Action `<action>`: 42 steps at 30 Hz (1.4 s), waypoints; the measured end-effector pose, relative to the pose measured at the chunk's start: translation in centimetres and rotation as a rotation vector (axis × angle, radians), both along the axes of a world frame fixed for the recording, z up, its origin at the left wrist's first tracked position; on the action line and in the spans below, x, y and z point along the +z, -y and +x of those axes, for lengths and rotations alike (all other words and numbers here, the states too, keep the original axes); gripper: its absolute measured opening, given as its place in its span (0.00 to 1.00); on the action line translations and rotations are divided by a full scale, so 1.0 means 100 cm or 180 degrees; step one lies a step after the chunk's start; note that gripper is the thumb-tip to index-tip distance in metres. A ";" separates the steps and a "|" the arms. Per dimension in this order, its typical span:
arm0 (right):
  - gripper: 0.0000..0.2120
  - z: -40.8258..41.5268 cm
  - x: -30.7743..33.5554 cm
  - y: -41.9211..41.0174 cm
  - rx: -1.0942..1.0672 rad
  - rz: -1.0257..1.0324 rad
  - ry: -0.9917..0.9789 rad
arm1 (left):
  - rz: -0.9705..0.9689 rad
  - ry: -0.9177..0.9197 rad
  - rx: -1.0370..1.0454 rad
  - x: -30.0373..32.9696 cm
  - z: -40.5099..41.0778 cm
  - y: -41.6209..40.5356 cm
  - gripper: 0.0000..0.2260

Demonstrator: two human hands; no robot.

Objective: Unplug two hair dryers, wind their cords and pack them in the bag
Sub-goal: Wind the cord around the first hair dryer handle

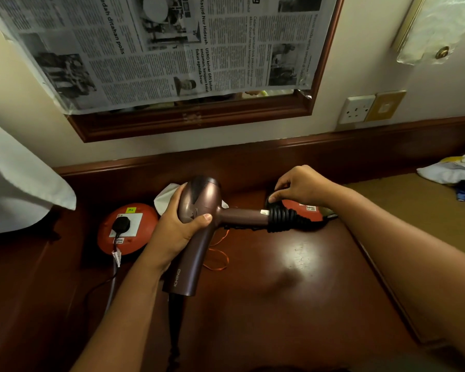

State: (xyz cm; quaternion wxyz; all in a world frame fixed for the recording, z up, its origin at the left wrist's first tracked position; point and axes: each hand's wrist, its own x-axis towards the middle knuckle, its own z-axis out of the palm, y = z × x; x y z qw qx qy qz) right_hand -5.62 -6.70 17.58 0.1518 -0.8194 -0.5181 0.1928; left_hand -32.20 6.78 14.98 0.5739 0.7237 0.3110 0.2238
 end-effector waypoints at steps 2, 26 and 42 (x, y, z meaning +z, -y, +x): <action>0.10 -0.003 0.004 -0.002 0.0148 0.0033 0.0125 | 0.0290 -0.0153 0.0071 -0.006 0.002 0.000 0.38; 0.07 -0.104 -0.044 0.028 -0.1383 0.1321 -0.3131 | 0.0160 -0.0371 0.1191 -0.040 0.016 -0.001 0.40; 0.14 -0.091 -0.083 0.031 -0.1165 0.1043 -0.3129 | -0.0599 0.0269 0.1005 -0.025 0.013 0.002 0.34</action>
